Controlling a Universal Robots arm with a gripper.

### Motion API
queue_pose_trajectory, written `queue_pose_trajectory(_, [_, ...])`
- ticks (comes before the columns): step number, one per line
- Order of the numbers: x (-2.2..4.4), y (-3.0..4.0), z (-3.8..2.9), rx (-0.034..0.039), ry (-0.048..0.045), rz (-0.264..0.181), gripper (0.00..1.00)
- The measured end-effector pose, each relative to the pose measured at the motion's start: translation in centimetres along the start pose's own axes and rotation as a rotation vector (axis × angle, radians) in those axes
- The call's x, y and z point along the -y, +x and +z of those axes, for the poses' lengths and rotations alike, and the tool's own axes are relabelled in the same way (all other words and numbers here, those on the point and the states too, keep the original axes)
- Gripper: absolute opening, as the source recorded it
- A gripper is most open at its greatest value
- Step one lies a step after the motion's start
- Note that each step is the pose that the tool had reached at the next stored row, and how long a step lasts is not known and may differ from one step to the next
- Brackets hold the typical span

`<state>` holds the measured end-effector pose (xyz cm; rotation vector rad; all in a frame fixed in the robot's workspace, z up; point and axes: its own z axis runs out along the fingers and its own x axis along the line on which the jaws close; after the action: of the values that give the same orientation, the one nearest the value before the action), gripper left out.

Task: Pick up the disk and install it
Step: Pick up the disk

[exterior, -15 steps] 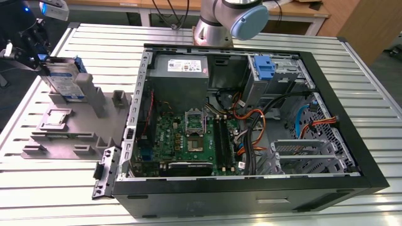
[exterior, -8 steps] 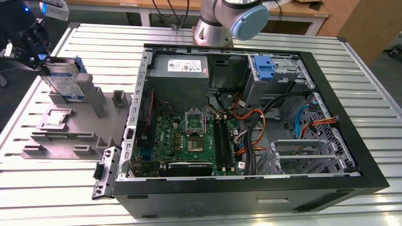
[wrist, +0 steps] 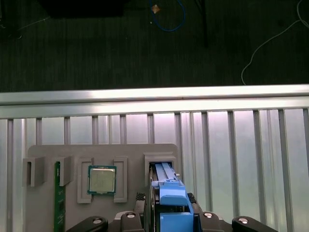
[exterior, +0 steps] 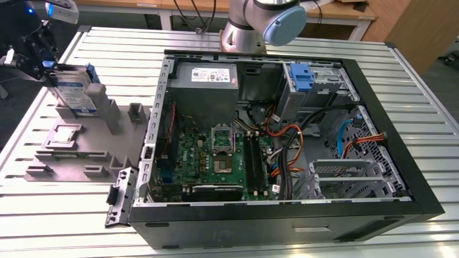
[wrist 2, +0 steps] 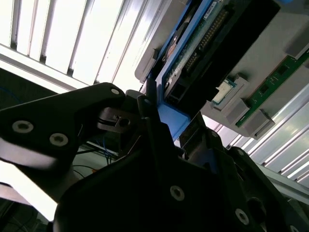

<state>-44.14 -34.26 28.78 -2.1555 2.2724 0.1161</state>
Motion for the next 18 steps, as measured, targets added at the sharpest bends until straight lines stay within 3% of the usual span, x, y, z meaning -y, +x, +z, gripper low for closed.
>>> queue_pose_trajectory(8, [0.0, 0.0, -0.01, -0.0002, -0.0003, 0.0, 0.43])
queue_pose_trajectory(9, [0.0, 0.0, -0.01, -0.0003, -0.0004, 0.0, 0.37])
queue_pose_trajectory(18, [0.0, 0.0, 0.0, -0.0002, -0.0003, 0.0, 0.37])
